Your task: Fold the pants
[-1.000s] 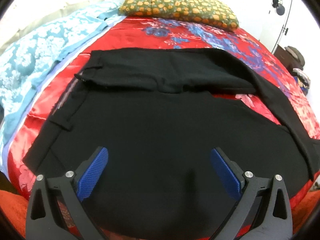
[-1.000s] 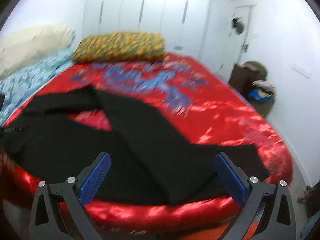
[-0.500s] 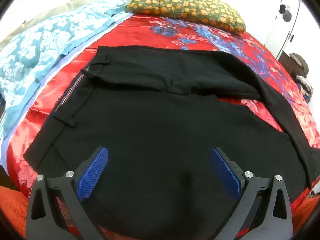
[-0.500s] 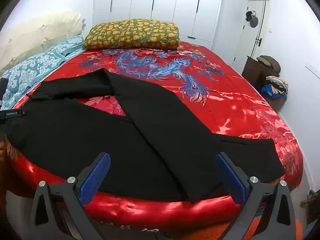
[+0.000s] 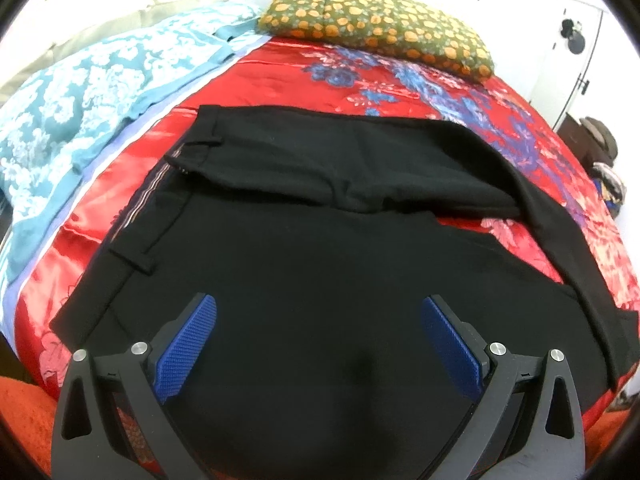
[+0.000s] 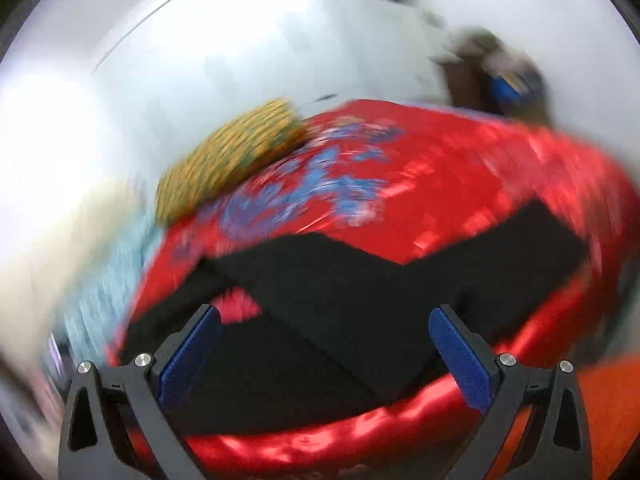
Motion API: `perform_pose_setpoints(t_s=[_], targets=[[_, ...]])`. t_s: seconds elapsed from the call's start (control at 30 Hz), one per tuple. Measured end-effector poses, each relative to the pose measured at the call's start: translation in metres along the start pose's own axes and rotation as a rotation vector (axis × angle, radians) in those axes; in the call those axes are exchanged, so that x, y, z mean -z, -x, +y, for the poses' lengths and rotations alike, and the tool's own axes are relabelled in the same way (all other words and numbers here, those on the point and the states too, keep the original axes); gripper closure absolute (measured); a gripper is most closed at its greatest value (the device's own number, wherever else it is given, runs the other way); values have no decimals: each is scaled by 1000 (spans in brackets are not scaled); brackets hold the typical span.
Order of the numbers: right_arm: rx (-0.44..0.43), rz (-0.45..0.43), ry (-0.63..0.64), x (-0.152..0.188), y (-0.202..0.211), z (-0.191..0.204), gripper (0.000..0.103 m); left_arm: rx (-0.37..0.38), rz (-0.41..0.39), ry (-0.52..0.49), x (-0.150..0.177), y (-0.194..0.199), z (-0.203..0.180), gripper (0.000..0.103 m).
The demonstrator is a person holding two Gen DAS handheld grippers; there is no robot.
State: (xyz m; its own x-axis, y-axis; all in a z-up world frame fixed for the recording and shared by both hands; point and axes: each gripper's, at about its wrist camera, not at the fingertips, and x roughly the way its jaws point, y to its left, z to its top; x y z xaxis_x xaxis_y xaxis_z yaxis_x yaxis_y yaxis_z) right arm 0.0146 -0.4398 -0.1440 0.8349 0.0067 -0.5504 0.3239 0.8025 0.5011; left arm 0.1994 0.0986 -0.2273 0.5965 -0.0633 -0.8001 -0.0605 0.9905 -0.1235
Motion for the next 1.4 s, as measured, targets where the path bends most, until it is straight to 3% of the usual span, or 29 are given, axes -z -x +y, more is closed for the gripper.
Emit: perform_pose_setpoints(t_s=[0.1, 0.23, 0.3, 0.37, 0.57, 0.77, 0.93, 1.27, 1.3, 1.33, 1.37, 1.4], targets=[[-52, 43, -174, -2, -5, -30, 1, 9, 24, -2, 2, -7, -5, 1], [-325, 239, -241, 17, -41, -6, 1, 4, 27, -48, 6, -10, -16, 1], [-397, 343, -275, 33, -70, 14, 1, 1, 30, -69, 8, -12, -21, 1], [-384, 366, -298, 41, -90, 21, 1, -3, 32, -88, 10, -12, -24, 1], [-188, 371, -457, 51, -122, -14, 1, -11, 29, -81, 8, -10, -17, 1], [-141, 256, -519, 37, -109, -40, 3, -7, 69, -35, 7, -23, -12, 1], [-99, 208, -505, 34, -104, -51, 21, -19, 76, -75, 11, -26, -20, 1], [-31, 157, -603, 27, -100, -75, 22, -35, 92, -102, 14, -34, -24, 1], [-33, 143, -588, 24, -100, -76, 29, -36, 95, -105, 15, -34, -24, 1], [-29, 149, -576, 22, -102, -77, 47, -38, 96, -110, 16, -34, -25, 1], [-25, 167, -570, 22, -98, -84, 58, -40, 97, -114, 17, -34, -25, 1], [-23, 186, -574, 23, -100, -86, 79, -42, 98, -117, 17, -34, -25, 1]])
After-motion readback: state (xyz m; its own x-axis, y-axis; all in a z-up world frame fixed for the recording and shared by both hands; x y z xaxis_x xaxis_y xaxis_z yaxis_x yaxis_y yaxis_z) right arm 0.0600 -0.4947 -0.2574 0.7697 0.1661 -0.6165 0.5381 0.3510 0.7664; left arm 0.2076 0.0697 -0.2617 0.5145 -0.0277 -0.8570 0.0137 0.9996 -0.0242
